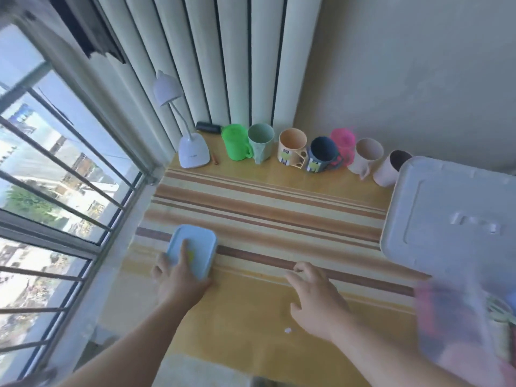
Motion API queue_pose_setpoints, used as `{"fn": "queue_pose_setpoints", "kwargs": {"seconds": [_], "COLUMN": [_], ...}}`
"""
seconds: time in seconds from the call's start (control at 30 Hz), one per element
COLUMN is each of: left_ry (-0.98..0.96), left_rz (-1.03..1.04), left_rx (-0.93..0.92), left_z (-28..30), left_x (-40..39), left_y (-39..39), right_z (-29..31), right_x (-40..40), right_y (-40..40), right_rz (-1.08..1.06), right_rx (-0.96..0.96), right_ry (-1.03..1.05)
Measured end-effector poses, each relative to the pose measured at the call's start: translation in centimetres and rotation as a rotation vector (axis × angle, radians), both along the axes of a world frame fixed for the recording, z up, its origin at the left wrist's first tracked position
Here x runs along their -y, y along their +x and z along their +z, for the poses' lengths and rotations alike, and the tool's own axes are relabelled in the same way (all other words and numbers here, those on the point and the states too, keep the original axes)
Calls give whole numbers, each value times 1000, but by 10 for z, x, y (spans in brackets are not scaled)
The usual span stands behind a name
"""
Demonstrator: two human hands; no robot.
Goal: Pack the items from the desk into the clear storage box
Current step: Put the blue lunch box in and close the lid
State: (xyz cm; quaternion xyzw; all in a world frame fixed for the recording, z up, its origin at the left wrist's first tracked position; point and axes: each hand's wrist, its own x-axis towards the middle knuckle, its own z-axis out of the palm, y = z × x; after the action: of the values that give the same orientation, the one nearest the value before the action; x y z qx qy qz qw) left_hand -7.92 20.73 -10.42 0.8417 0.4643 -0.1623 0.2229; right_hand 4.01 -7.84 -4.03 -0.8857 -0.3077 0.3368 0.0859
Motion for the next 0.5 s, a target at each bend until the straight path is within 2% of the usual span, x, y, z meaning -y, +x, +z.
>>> {"fn": "queue_pose_setpoints", "kwargs": {"seconds": [0.07,0.17,0.3,0.37,0.5], "left_ry": [17,-54,-82,-44,-1], "left_rz": [-290,-726,-1155,-1248,-1180], "left_rx": [47,51,73,129,183], "left_z": [2,9,3,-8,-21], "left_x": [26,87,146,152,151], "left_y": [11,29,41,42,30], "right_z": [1,0,-10,-18,-34], "right_x": [5,16,43,55,64], "right_y": [4,13,18,14,9], "right_rz": [-20,-32,60,97,94], "right_rx": [10,33,-27,-92,-121], "right_ry": [-4,-23,-188,-269,-255]}}
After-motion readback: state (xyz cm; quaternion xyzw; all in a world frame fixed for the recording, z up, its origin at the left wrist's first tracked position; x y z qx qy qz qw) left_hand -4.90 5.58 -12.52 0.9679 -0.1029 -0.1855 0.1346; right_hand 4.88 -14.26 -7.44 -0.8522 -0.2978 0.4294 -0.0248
